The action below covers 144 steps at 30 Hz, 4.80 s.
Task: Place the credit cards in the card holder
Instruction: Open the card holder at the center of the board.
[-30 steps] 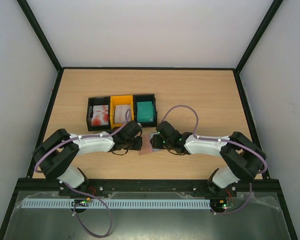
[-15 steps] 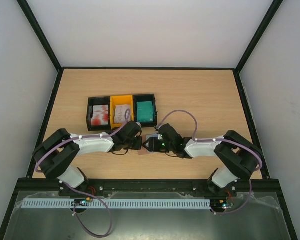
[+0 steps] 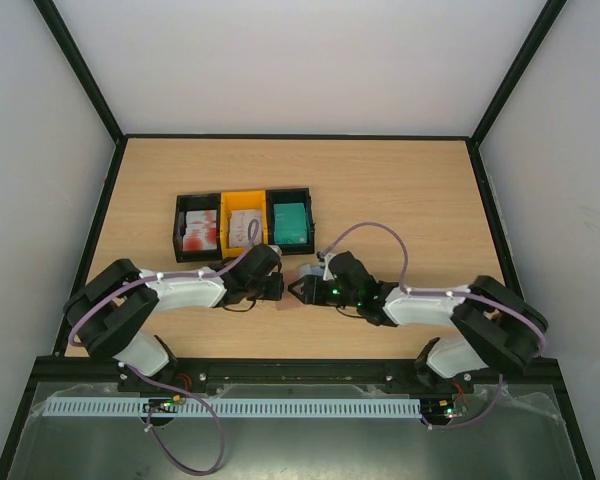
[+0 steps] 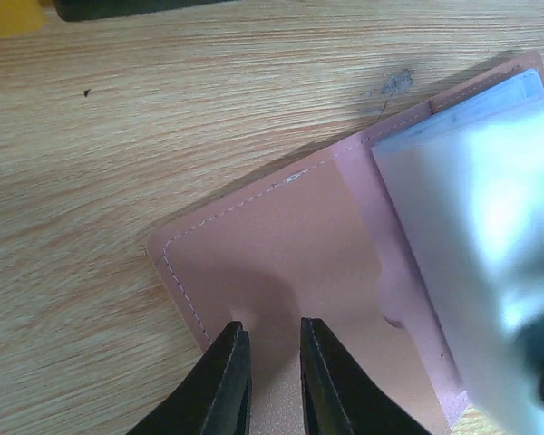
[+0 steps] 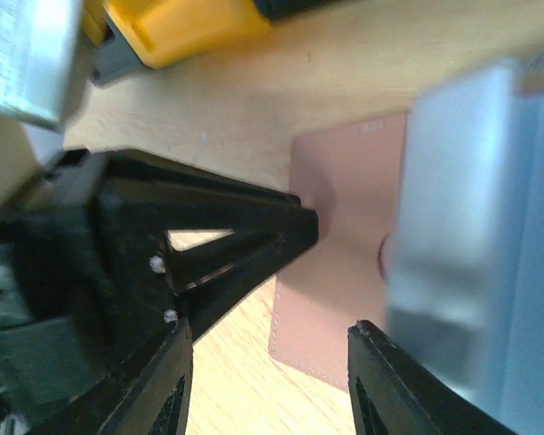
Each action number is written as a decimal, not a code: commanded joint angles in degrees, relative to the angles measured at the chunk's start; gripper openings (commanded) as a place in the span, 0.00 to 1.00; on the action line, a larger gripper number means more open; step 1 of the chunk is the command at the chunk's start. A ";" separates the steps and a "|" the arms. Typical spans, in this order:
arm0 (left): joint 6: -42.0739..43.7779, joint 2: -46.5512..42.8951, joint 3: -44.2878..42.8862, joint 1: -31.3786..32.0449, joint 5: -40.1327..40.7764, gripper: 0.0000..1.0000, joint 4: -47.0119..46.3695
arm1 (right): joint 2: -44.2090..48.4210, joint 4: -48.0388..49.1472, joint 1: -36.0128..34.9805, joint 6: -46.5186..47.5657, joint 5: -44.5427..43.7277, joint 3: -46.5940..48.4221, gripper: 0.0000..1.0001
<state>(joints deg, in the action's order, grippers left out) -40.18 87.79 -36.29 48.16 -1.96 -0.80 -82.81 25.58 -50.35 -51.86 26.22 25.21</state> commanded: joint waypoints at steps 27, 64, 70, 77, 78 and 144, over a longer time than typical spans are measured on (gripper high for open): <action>-0.69 1.15 2.14 -0.15 -1.96 0.18 0.80 | -1.38 -3.27 -0.32 -2.97 -3.69 2.89 0.53; -8.72 -21.68 5.63 -2.08 6.72 0.20 1.99 | -11.22 17.57 -0.37 -14.46 6.53 0.82 0.69; -7.17 -20.02 6.88 -3.37 -2.12 0.21 -3.47 | -12.61 13.51 -0.45 -14.03 4.00 1.91 0.66; -5.34 -14.36 6.85 -3.34 -7.71 0.22 -7.84 | -10.97 7.60 -0.38 -12.38 0.36 2.95 0.62; -5.08 -13.68 6.80 -3.34 -7.79 0.22 -8.22 | -10.68 7.01 -0.42 -12.15 0.06 3.08 0.61; -1.63 -3.65 3.05 -3.34 -7.28 0.20 -5.66 | -3.60 -25.64 -0.47 5.60 -19.21 13.59 0.41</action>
<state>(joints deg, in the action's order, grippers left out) -43.31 86.13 -31.88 44.71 -9.04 -8.16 -86.26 3.18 -50.70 -47.37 11.38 36.93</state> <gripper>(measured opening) 0.196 0.423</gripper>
